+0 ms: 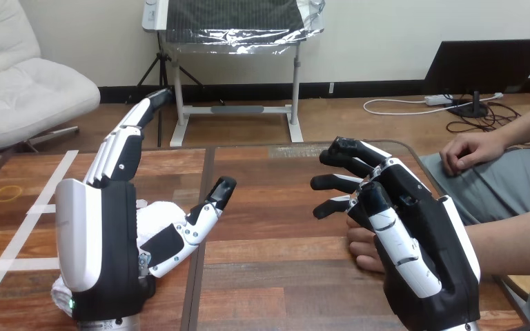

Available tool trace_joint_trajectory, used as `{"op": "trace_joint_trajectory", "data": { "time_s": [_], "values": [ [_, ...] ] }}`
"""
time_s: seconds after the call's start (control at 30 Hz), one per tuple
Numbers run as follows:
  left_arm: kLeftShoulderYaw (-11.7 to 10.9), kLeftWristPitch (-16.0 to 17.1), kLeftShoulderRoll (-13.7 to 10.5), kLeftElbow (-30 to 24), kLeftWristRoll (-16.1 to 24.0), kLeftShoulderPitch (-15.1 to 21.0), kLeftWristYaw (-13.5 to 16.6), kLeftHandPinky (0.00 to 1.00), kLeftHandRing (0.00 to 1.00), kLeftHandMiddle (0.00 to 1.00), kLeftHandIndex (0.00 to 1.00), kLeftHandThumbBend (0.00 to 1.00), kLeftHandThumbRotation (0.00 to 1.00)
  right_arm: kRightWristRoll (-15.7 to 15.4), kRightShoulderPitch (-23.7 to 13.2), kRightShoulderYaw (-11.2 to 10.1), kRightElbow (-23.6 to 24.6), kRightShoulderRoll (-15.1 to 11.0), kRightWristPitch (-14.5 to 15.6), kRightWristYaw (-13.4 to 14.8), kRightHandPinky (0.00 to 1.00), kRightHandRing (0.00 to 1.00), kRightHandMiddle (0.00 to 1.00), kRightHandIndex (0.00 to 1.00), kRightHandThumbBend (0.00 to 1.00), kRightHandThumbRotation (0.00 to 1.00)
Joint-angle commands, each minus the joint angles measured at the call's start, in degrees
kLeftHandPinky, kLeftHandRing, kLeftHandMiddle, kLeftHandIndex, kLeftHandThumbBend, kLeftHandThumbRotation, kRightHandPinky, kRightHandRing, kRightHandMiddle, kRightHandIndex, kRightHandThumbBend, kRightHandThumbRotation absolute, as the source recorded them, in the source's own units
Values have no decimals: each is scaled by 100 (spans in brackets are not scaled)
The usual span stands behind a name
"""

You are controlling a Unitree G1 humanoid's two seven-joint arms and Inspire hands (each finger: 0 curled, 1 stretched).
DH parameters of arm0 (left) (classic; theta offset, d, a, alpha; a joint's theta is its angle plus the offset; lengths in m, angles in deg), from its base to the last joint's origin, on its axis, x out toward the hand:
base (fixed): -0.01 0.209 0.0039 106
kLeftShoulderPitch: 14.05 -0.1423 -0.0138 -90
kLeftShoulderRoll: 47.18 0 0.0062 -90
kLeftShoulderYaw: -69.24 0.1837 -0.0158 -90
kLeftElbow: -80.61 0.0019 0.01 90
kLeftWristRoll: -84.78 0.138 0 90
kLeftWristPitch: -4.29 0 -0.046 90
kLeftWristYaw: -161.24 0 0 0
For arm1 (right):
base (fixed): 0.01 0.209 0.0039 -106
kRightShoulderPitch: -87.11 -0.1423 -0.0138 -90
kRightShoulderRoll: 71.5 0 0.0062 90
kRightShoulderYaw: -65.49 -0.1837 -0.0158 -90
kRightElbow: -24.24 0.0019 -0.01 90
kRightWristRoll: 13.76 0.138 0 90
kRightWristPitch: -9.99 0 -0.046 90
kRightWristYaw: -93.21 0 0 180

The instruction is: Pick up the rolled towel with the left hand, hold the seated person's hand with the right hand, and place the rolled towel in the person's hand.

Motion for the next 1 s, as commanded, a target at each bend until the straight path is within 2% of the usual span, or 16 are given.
{"op": "trace_joint_trajectory", "data": {
  "time_s": [0.0, 0.37, 0.73, 0.83, 0.97],
  "values": [
    [295, 95, 12, -204, -62, -896, 54, 76, 82, 83, 82, 68, 38, 84, -315, -57, 7, 187, -157, -22, 51, 66, 76, 74, 48, 51],
    [314, 88, 20, -195, -99, -902, 29, 76, 82, 83, 82, 68, 36, 70, -327, -63, -1, 166, -158, -36, 51, 66, 76, 75, 49, 51],
    [284, 31, 44, -208, 52, -875, 110, 75, 81, 83, 82, 68, 36, 52, -338, -66, 18, 153, -132, -25, 51, 66, 76, 74, 49, 52],
    [242, -258, 74, -353, 243, -938, 14, 75, 82, 84, 83, 68, 38, 65, -333, -72, 33, 147, -94, -14, 51, 66, 76, 74, 49, 52],
    [159, -861, 158, -641, 639, -1027, -176, 74, 83, 87, 85, 72, 45, 72, -340, -76, 20, 146, -109, -25, 52, 66, 76, 74, 49, 52]
  ]
}}
